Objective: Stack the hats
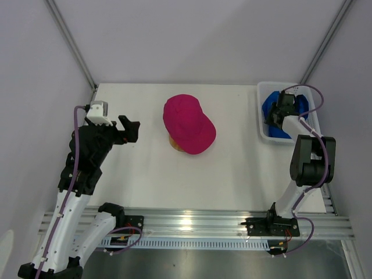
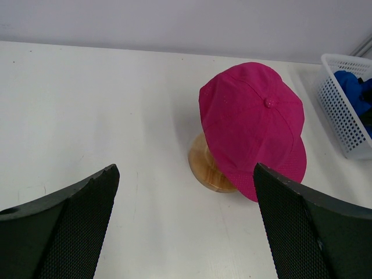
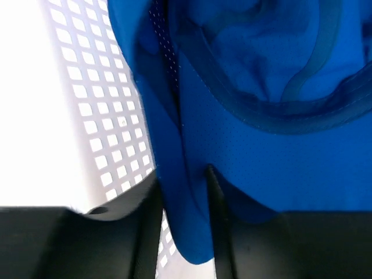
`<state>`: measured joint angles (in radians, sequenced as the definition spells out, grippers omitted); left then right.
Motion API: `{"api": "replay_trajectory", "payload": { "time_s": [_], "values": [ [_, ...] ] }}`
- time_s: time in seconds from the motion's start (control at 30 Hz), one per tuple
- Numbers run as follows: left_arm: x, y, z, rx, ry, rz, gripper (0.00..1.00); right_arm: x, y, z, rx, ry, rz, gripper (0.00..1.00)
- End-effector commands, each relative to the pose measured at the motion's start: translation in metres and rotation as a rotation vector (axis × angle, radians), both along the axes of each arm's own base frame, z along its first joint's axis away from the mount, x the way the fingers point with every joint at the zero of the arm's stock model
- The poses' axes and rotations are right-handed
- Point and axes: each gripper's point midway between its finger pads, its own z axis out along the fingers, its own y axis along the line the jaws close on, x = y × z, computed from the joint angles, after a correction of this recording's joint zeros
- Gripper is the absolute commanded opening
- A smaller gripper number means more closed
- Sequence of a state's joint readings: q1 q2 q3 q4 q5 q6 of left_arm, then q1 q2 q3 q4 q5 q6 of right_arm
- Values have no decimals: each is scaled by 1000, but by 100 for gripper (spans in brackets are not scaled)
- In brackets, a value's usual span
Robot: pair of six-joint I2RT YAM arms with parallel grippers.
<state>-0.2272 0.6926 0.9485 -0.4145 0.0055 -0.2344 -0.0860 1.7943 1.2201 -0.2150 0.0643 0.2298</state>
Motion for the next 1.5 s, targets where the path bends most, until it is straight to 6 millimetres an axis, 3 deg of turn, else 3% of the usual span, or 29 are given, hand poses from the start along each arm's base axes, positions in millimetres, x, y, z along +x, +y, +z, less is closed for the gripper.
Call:
{"api": "replay_trajectory", "payload": {
  "time_s": [0.0, 0.13, 0.23, 0.47, 0.6, 0.7, 0.87, 0.9, 1.1, 1.2, 1.23, 1.33, 1.4, 1.47],
  "values": [
    [-4, 1, 19, 6, -55, -6, 99, 9, -8, 7, -43, -16, -23, 31],
    [-7, 1, 23, 0, -68, -5, 99, 9, -4, 11, -25, -20, -15, 8],
    [-8, 2, 23, 2, -69, -6, 99, 11, 3, 21, 3, -42, 15, 6],
    [-9, 2, 23, 3, -72, -6, 100, 5, -9, 24, -52, -30, -19, 0],
    [-11, 2, 26, 1, -83, -6, 100, 2, -5, 31, -37, -27, -8, 0],
    [-11, 2, 26, 0, -84, -6, 100, 0, 4, 61, -8, -78, 22, 0],
    [-10, 2, 26, 1, -81, -7, 99, -10, 32, 156, 114, -262, 129, 1],
    [-11, 2, 26, 1, -81, -6, 99, -15, 38, 183, 130, -316, 157, 1],
    [-13, 3, 28, 1, -91, -6, 99, -32, 46, 233, 155, -448, 173, 1],
    [-13, 3, 28, 1, -91, -6, 100, -32, 30, 234, 140, -502, 107, 1],
    [-13, 3, 28, 1, -91, -6, 99, -33, 29, 217, 164, -481, 105, 1],
    [-13, 3, 29, 0, -92, -7, 100, -28, 13, 193, 288, -460, 84, 2],
    [-14, 3, 30, -2, -96, -6, 100, -24, 4, 159, 362, -382, 48, 1],
    [-15, 3, 31, -3, -99, -6, 100, -24, -2, 139, 421, -332, 37, 0]
  ]
}}
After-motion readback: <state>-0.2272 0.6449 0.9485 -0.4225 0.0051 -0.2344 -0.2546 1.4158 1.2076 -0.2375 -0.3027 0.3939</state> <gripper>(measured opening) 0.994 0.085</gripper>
